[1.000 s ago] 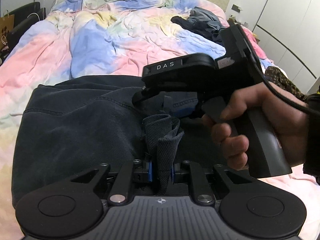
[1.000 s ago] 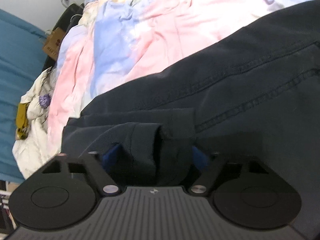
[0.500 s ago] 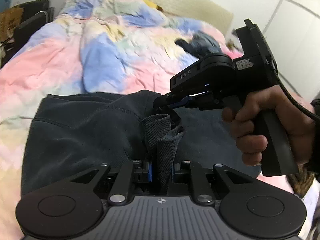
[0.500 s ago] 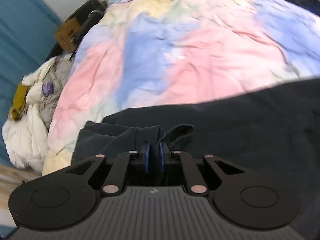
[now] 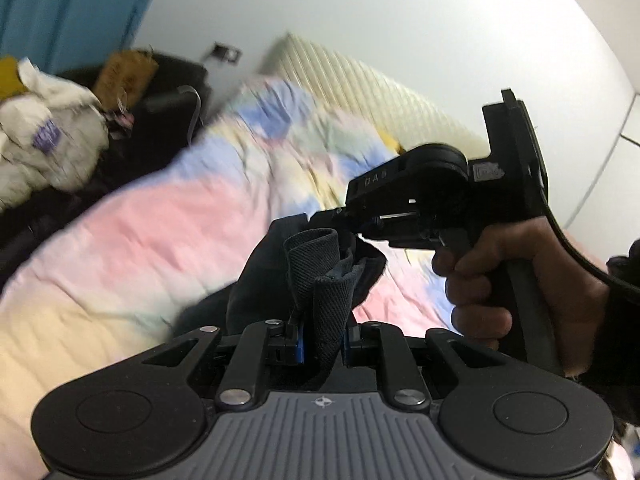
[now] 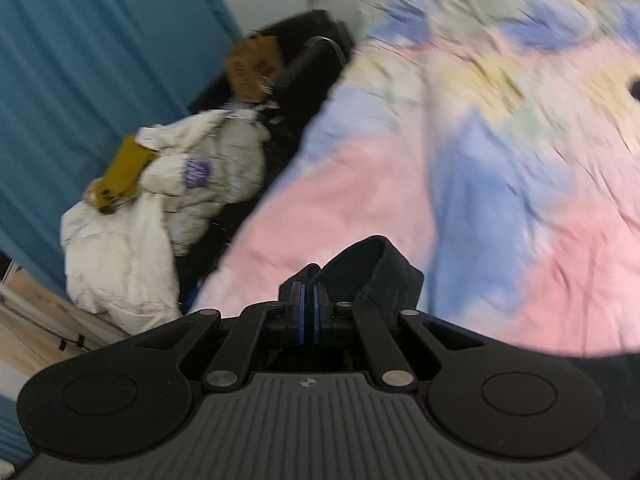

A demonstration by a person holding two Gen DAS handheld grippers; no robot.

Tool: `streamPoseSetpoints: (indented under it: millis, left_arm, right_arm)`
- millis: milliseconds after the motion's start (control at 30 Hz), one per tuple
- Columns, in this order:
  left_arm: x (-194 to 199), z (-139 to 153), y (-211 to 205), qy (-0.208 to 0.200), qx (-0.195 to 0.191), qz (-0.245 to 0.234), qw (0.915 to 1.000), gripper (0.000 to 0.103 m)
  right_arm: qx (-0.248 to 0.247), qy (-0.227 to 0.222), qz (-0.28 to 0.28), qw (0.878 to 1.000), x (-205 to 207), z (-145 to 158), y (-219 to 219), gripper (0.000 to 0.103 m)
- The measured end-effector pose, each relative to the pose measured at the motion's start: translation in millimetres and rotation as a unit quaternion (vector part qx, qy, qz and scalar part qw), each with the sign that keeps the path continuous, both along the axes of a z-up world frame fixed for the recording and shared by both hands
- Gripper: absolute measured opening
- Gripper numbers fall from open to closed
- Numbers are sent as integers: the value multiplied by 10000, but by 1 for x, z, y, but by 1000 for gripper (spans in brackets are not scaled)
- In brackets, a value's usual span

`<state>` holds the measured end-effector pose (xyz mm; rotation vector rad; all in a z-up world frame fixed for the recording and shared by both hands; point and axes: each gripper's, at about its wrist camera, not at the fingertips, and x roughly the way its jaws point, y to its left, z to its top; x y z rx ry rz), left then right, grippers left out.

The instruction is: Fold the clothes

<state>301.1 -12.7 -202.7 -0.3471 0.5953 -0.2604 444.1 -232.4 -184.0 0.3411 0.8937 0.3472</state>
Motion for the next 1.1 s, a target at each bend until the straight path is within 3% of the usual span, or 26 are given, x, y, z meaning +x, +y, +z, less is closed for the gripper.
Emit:
streamPoseSetpoints:
  millis: [133, 333, 567, 667, 867, 1067, 1100]
  left_arm:
    - [3, 6, -7, -11, 13, 29, 10000, 16]
    - [3, 1, -55, 145, 179, -248, 9994, 16]
    - [0, -40, -132, 525, 515, -897, 9933, 17]
    - [-1, -67, -166, 666, 873, -1246, 9861, 17]
    - [-7, -123, -204, 1028, 1667, -1732, 9652, 17]
    - [-15, -148, -217, 1021, 2133, -2149, 9476, 20]
    - [-15, -150, -218, 1011, 2172, -2202, 9456, 20]
  right_arm:
    - [164, -93, 88, 9998, 3, 6, -2, 4]
    - [547, -330, -121, 9979, -8, -5, -52, 5]
    - [539, -328, -355, 9974, -21, -34, -115, 5]
    - [556, -134, -553, 9968, -31, -58, -141, 5]
    - [738, 430, -1068, 9906, -62, -116, -189, 17]
    - [786, 1142, -1255, 9824, -87, -177, -217, 29]
    - [796, 1254, -1272, 9807, -91, -186, -219, 38]
